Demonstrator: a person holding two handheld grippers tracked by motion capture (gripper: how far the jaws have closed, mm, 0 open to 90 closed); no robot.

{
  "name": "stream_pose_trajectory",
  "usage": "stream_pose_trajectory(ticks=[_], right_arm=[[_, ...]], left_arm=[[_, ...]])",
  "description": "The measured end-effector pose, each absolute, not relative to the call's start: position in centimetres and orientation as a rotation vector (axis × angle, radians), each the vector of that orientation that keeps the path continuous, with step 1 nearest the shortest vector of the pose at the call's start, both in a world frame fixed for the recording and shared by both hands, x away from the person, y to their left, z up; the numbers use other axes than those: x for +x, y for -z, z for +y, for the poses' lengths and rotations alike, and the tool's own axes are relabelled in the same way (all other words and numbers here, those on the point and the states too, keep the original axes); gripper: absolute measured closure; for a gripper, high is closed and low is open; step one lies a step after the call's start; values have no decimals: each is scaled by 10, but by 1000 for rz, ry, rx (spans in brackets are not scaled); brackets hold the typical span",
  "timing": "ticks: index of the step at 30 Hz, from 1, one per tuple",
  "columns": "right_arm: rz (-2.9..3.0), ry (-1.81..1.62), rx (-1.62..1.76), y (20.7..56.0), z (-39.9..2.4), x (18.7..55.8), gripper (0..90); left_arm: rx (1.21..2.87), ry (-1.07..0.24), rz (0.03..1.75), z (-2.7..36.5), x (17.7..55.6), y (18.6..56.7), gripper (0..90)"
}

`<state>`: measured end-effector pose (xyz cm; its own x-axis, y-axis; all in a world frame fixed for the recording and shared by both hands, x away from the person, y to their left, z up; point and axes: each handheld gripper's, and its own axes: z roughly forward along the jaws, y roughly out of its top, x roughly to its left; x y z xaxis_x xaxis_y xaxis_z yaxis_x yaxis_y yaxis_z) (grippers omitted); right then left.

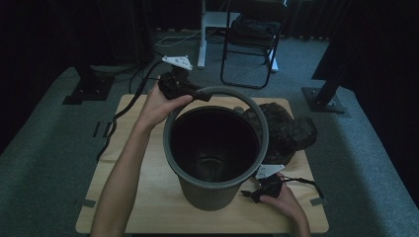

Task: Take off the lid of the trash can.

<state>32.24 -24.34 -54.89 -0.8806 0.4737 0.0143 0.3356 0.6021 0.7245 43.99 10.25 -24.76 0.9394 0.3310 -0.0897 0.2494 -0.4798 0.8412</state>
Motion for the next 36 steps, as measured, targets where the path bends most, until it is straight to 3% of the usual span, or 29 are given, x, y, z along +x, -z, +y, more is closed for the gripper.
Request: stream_pose_trajectory(ticks=[36], right_arm=[[2646,-1139,670,549,-243,323,141]], left_arm=[[1975,-81,429,147,433,232,735]])
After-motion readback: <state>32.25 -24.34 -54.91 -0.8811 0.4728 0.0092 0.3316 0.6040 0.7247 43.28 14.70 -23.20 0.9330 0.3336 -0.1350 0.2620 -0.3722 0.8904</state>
